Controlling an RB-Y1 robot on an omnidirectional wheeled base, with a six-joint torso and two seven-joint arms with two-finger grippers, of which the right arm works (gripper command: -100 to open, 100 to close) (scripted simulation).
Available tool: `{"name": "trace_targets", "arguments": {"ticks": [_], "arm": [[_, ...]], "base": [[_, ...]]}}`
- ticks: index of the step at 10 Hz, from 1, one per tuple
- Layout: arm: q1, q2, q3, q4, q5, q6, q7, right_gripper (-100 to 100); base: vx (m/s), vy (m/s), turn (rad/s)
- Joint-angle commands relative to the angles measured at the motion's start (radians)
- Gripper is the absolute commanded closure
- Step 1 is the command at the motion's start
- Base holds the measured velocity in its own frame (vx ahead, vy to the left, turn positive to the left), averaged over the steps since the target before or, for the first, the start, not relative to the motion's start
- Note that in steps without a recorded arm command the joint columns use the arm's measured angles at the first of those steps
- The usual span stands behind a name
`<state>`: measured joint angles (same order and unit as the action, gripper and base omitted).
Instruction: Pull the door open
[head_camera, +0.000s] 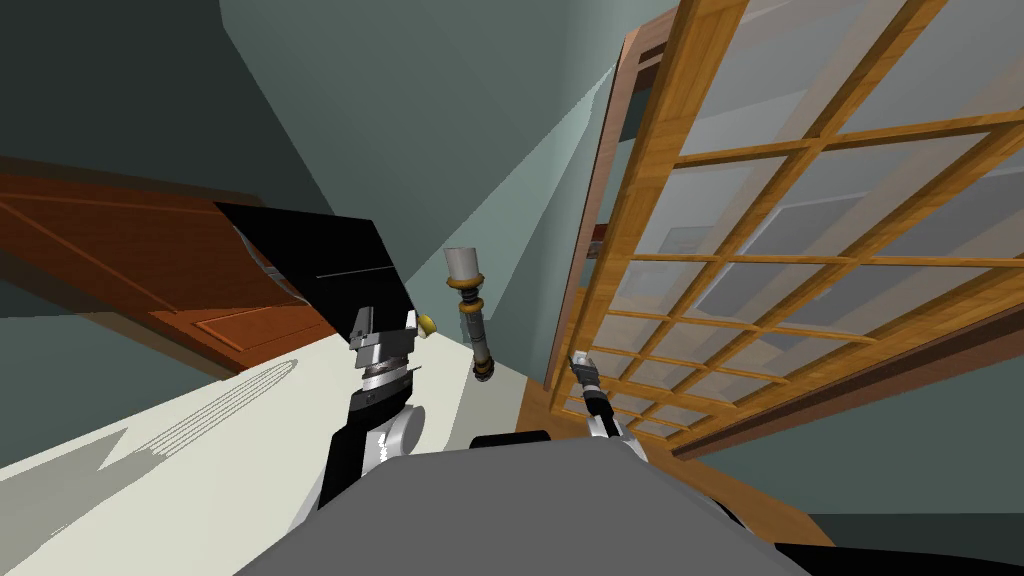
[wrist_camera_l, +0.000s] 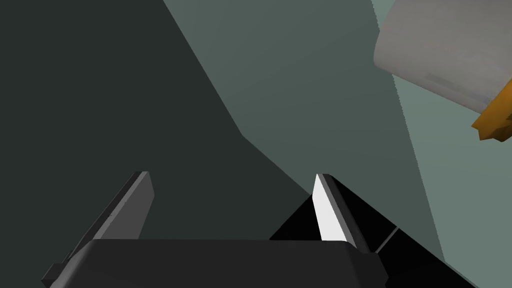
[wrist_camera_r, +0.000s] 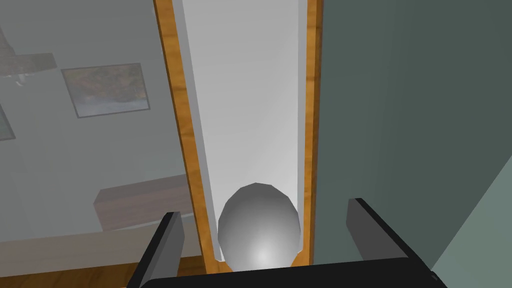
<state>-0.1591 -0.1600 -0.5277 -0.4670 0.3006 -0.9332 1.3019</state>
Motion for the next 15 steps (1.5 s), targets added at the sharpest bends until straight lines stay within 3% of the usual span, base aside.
{"name": "trace_targets", "arguments": {"ticks": [1,6,15], "arm": [[0.000,0.000,0.001,0.001,0.001,-0.001,0.000,100],[0.000,0.000,0.001,0.001,0.001,-0.001,0.000,100],[0.008,-0.011,0.042,-0.008,-0.066,0.003,-0.194,100]], "base": [[-0.002,0.003,-0.038],[-0.001,0.001,-0.005],[-0.027,-0.008,0.032]]}}
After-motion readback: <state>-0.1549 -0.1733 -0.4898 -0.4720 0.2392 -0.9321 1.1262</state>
